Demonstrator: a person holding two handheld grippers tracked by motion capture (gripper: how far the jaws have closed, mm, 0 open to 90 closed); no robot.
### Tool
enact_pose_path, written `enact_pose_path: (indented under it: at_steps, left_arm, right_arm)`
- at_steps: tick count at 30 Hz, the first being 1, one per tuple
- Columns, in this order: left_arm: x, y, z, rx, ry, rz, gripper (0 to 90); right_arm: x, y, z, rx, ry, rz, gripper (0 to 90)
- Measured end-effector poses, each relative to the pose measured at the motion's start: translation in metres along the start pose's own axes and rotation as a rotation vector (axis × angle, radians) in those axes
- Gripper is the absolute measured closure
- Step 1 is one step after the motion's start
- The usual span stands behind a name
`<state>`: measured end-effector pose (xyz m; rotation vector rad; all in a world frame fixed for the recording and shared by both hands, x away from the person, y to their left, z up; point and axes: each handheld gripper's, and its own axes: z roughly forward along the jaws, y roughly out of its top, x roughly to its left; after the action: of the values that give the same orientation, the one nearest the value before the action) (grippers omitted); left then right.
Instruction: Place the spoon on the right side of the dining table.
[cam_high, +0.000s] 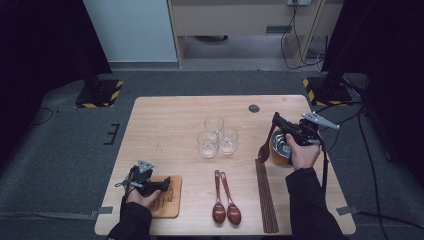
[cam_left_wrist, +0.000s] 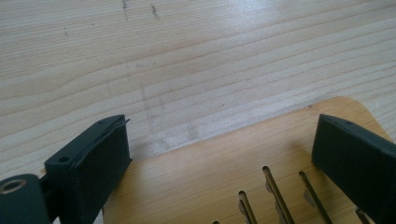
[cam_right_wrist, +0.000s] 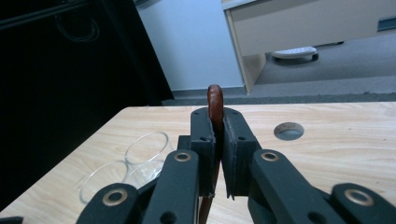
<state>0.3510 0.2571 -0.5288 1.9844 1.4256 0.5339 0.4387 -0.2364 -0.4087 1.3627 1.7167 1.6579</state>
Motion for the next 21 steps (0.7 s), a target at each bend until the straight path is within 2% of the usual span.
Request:
enact_pose_path:
  at_steps: [8,21]
  left_arm:
    - [0.0,0.0,0.0,0.002,0.0,0.0,2.6]
    - [0.0,0.0,0.0,0.002,-0.001,0.001,2.4]
  right_arm:
    - [-0.002,0.01,0.003,-0.012,-0.019,-0.016,84.2]
    - [-0.012,0.018,0.006,-0.047,-0.053,0.0,84.2]
